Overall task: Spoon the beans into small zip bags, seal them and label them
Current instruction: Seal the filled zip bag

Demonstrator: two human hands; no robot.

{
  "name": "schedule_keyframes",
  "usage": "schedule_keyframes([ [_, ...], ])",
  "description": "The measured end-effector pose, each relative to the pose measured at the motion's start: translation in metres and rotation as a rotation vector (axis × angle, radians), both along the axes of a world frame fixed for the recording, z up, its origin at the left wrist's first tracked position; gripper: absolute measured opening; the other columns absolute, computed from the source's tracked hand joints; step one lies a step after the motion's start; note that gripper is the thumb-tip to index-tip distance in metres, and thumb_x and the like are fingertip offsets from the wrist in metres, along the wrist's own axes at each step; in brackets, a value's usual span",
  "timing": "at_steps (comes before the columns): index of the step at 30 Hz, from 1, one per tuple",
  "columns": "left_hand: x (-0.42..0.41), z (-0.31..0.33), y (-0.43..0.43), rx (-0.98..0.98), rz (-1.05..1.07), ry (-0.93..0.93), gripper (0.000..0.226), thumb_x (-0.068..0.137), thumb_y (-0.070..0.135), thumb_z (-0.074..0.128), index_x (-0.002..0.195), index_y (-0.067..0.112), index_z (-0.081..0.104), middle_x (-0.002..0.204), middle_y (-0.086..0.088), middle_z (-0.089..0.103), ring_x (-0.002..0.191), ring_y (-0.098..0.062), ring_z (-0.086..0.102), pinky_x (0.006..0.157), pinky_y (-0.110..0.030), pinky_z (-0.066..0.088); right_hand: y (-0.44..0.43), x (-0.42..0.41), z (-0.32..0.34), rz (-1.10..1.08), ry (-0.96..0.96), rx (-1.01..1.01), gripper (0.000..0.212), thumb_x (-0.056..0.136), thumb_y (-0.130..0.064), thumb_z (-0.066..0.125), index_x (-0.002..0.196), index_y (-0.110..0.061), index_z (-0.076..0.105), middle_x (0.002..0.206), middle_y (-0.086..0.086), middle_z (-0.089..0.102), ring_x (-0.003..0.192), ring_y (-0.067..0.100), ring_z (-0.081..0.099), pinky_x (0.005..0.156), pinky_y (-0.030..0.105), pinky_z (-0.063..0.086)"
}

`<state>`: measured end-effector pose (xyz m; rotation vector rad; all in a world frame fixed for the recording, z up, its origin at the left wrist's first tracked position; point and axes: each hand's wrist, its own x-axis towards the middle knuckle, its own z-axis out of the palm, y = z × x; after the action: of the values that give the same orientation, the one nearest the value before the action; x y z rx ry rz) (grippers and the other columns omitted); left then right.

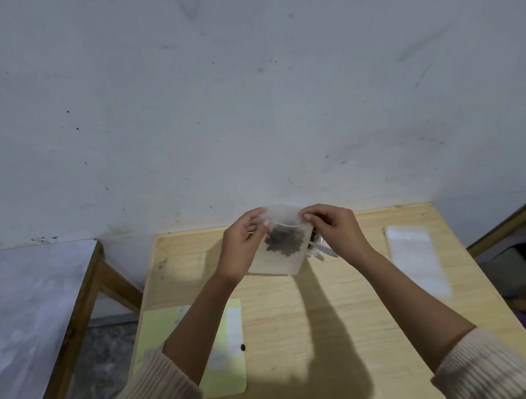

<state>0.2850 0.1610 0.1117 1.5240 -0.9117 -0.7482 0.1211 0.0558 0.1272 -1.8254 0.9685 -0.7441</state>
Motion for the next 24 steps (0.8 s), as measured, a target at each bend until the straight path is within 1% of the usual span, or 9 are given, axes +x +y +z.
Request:
schedule_keyframes([
  [3, -0.003, 0.009, -0.006, -0.073, 0.061, 0.078, 0.02, 0.086, 0.013, 0.065, 0.104, 0.021, 0.065, 0.098, 0.006, 0.069, 0.095, -0.006, 0.065, 0.086, -0.018, 0.05, 0.001, -0.001, 0.008, 0.015, -0.031, -0.042, 0.013, 0.086, -0.006, 0.062, 0.09, -0.014, 0.072, 0.089, -0.008, 0.07, 0.086, 0.004, 0.065, 0.081, 0.015, 0.05],
  [5, -0.003, 0.012, -0.01, -0.097, 0.098, 0.117, 0.015, 0.085, 0.012, 0.067, 0.097, 0.02, 0.068, 0.095, 0.002, 0.071, 0.094, -0.01, 0.067, 0.084, -0.019, 0.051, 0.002, -0.002, 0.013, 0.037, -0.052, -0.024, 0.013, 0.082, -0.007, 0.068, 0.091, -0.015, 0.072, 0.092, -0.005, 0.071, 0.088, 0.01, 0.066, 0.085, 0.019, 0.051],
  [7, -0.005, 0.016, -0.012, -0.103, 0.123, 0.109, 0.013, 0.084, 0.011, 0.068, 0.09, 0.022, 0.069, 0.09, 0.004, 0.072, 0.088, -0.008, 0.067, 0.08, -0.016, 0.05, 0.003, -0.004, 0.017, 0.036, -0.071, -0.01, 0.015, 0.077, -0.006, 0.073, 0.086, -0.018, 0.071, 0.09, -0.004, 0.071, 0.085, 0.012, 0.066, 0.084, 0.022, 0.052],
  [9, -0.007, 0.02, -0.012, -0.097, 0.138, 0.076, 0.013, 0.084, 0.011, 0.068, 0.086, 0.024, 0.068, 0.085, 0.007, 0.071, 0.083, -0.004, 0.067, 0.075, -0.013, 0.049, 0.003, -0.004, 0.019, -0.006, -0.089, -0.012, 0.015, 0.076, -0.006, 0.074, 0.079, -0.02, 0.069, 0.083, -0.004, 0.07, 0.078, 0.01, 0.064, 0.08, 0.024, 0.053],
  [11, -0.011, 0.024, -0.011, -0.082, 0.14, 0.039, 0.012, 0.085, 0.013, 0.067, 0.084, 0.025, 0.067, 0.084, 0.009, 0.07, 0.081, -0.004, 0.066, 0.075, -0.013, 0.049, 0.002, -0.003, 0.021, -0.048, -0.078, -0.025, 0.014, 0.077, -0.006, 0.072, 0.075, -0.019, 0.068, 0.078, -0.003, 0.068, 0.073, 0.009, 0.061, 0.075, 0.025, 0.053],
  [16, -0.018, 0.025, -0.009, -0.066, 0.165, -0.11, 0.01, 0.089, 0.015, 0.061, 0.086, 0.024, 0.064, 0.082, 0.007, 0.068, 0.084, -0.011, 0.065, 0.078, -0.019, 0.05, 0.006, 0.001, 0.023, -0.081, -0.02, -0.065, 0.023, 0.08, -0.004, 0.068, 0.07, -0.024, 0.062, 0.071, -0.009, 0.062, 0.066, 0.001, 0.055, 0.07, 0.02, 0.048],
  [20, -0.017, 0.023, -0.007, -0.059, 0.196, -0.138, 0.01, 0.089, 0.015, 0.061, 0.087, 0.024, 0.063, 0.084, 0.005, 0.068, 0.084, -0.012, 0.064, 0.077, -0.02, 0.05, 0.011, 0.003, 0.024, -0.065, -0.021, -0.063, 0.018, 0.078, -0.006, 0.071, 0.075, -0.022, 0.064, 0.072, -0.011, 0.063, 0.066, -0.002, 0.056, 0.068, 0.016, 0.048],
  [22, -0.017, 0.023, -0.006, -0.047, 0.189, -0.119, 0.01, 0.089, 0.014, 0.062, 0.088, 0.023, 0.064, 0.083, 0.006, 0.068, 0.082, -0.009, 0.065, 0.076, -0.018, 0.049, 0.014, 0.004, 0.025, -0.044, -0.036, -0.043, 0.019, 0.076, -0.005, 0.072, 0.082, -0.021, 0.064, 0.074, -0.011, 0.063, 0.068, -0.005, 0.057, 0.067, 0.011, 0.046],
  [24, -0.018, 0.024, -0.004, -0.044, 0.154, -0.067, 0.01, 0.088, 0.012, 0.064, 0.087, 0.021, 0.066, 0.081, 0.007, 0.068, 0.075, 0.0, 0.064, 0.073, -0.014, 0.049, 0.016, 0.006, 0.026, -0.028, -0.048, -0.003, 0.024, 0.074, -0.002, 0.074, 0.09, -0.018, 0.064, 0.074, -0.01, 0.063, 0.069, -0.007, 0.059, 0.066, 0.007, 0.046],
])
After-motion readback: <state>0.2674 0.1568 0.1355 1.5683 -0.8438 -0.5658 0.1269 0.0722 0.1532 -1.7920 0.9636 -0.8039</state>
